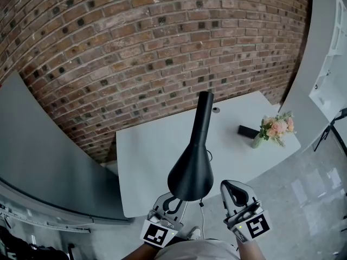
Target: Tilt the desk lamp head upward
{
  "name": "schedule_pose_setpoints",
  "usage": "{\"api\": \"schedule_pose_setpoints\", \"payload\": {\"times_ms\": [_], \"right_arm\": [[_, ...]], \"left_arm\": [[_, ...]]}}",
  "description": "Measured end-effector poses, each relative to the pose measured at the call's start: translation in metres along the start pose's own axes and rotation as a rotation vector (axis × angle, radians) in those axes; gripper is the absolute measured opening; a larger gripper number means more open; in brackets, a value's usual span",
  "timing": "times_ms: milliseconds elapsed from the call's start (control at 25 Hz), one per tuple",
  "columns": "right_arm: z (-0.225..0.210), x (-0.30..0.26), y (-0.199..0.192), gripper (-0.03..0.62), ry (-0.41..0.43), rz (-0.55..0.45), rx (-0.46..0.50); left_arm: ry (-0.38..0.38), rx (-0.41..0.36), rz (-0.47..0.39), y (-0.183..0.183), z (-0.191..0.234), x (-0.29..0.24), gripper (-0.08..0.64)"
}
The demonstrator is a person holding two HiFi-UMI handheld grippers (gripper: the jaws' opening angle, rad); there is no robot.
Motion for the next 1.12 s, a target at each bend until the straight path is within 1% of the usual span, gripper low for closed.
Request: {"api": "schedule_pose_setpoints", "payload": {"times_ms": [240,400,600,800,1120], "right_arm": [[0.005,0.000,0.001,0.014,0.002,-0.003,-0.005],[0.009,0.000,0.001,0.014,0.005,-0.007,-0.008],[0.012,0.001,0.001,0.014,0.010,-0.010,-0.009],[0.014,0.001,0.002,0.014,0.011,-0.014,-0.006],[0.016,-0.001,0.004,0.014,0.005,-0.018,0.000]], "left_arm": [[-0.004,0.017,0.002,0.003,0.000,0.001,0.008],[-0.014,-0.003,0.000,0.003,0.001,0.001,0.008],[-0.004,-0.017,-0.005,0.004,0.000,0.002,0.008],[0.002,-0.005,-0.012,0.007,0.000,0.004,0.007],[-0.008,-0.013,-0.020,0.010,0.001,0.007,0.007]]}}
Point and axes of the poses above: the fingertips, and each gripper's own axes: x backward along the fingers, z to its left, y out of its top, the point moved 10 cm from there along x, backward along the fingers, and after that the axes turned 10 degrees about y, right-handed, at the moved point
